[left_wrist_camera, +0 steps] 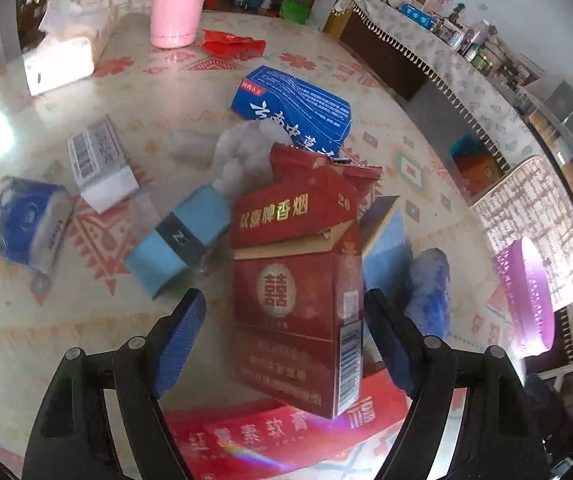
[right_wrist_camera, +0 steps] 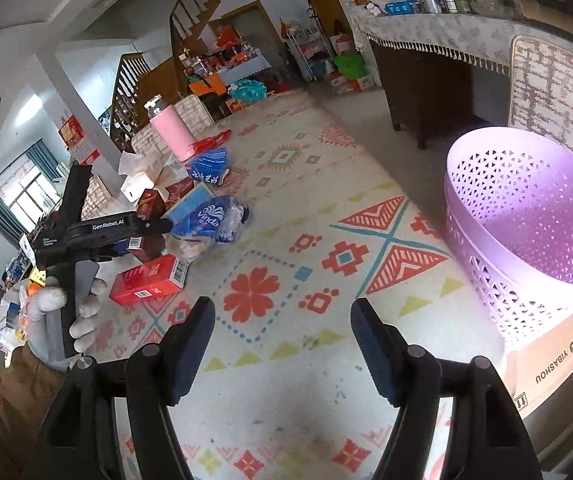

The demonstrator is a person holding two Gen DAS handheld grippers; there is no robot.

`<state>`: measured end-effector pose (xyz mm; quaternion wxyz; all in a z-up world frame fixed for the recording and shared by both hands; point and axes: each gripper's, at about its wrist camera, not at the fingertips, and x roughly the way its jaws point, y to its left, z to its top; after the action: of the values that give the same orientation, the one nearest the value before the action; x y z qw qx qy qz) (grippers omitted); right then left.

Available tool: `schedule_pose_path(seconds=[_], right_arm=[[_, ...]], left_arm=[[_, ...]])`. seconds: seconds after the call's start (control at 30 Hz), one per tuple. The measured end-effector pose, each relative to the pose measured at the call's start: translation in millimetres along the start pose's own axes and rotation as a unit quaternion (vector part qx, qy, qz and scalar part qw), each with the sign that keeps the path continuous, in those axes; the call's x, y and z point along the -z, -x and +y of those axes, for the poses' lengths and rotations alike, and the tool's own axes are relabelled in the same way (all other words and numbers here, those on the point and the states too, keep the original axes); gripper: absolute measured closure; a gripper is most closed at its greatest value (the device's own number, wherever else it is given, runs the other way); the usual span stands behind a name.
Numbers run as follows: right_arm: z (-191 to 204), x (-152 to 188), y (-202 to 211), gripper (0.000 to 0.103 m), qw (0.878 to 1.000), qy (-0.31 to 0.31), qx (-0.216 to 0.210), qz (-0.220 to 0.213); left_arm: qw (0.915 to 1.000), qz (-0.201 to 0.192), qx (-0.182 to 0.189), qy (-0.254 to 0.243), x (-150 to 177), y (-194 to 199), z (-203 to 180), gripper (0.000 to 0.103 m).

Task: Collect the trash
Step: 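Return to the table and grasp the red cigarette box with the left gripper, then grasp the blue Vinda tissue bag with the right gripper while the left holds the red box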

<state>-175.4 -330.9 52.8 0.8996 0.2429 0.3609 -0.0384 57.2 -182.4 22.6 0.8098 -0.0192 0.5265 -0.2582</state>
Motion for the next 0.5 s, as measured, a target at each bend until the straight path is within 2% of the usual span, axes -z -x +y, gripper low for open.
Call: schedule_pose_path(seconds=[0.03,0.1,0.2,0.5], right_arm=[[0.9,0.3,-1.2,0.028,1.000,0.002,0.001,0.001],[4.0,-0.3,-4.0,0.028,1.000,0.005,0.000,0.004],[10.1,-0.8,-9.3,0.028,1.000,0.011,-0.003,0.011],[46.2,-0.3,-38.9,0.028,0.998,0.050,-0.023,0.043]], left_arm=[[0.9997,0.000,0.022,0.010,2.2,3.7,1.1,0.052],[0.9993,-0.001,0.034,0.018,6.3,11.6,1.6,0.080],[0.9994,-0.018,0.028,0.007,15.4,30.0,-1.5,0.081],[0.9965,-0.079,0.022,0.015,57.6,103.8,12.7,0.081]])
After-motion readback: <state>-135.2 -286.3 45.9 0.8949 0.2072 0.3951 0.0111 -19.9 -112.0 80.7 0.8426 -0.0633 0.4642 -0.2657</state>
